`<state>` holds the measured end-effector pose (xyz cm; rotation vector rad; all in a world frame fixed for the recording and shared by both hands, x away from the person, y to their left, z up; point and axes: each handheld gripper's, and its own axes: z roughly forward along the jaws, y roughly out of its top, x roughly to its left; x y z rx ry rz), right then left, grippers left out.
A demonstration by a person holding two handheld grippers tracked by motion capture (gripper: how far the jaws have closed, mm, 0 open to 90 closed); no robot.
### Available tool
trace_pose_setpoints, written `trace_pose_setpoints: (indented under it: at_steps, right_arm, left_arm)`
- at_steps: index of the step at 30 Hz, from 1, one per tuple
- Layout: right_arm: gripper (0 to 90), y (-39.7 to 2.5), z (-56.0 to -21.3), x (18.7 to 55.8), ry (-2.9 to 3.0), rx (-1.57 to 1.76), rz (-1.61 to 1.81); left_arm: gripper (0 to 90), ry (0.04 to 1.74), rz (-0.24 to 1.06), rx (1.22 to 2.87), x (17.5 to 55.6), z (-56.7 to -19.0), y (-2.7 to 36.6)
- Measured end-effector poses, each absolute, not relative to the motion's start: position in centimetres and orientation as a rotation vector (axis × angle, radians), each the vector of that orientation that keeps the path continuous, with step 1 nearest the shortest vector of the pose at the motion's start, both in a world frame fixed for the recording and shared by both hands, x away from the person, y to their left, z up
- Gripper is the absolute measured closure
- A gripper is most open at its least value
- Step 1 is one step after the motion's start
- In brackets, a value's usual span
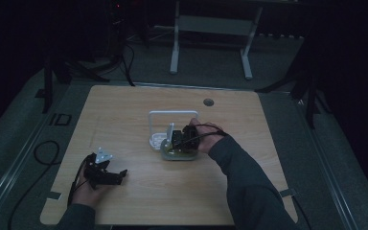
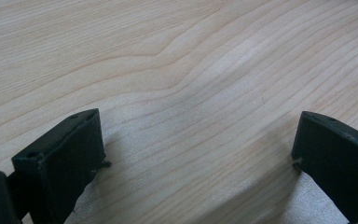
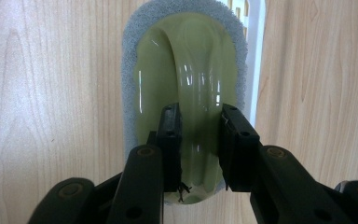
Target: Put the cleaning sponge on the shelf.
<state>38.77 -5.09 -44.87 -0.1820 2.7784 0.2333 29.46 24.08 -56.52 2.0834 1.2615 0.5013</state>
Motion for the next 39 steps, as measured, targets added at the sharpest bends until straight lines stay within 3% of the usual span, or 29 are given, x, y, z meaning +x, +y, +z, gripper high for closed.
trace_pose_setpoints:
  at_steps: [39]
  right_arm:
    - [71.8,-3.7,-45.4,39.4,2.706,-0.164,0.228]
  left_arm:
    - [2.2,1.261,0.502,2.083,29.5,-56.5,24.1]
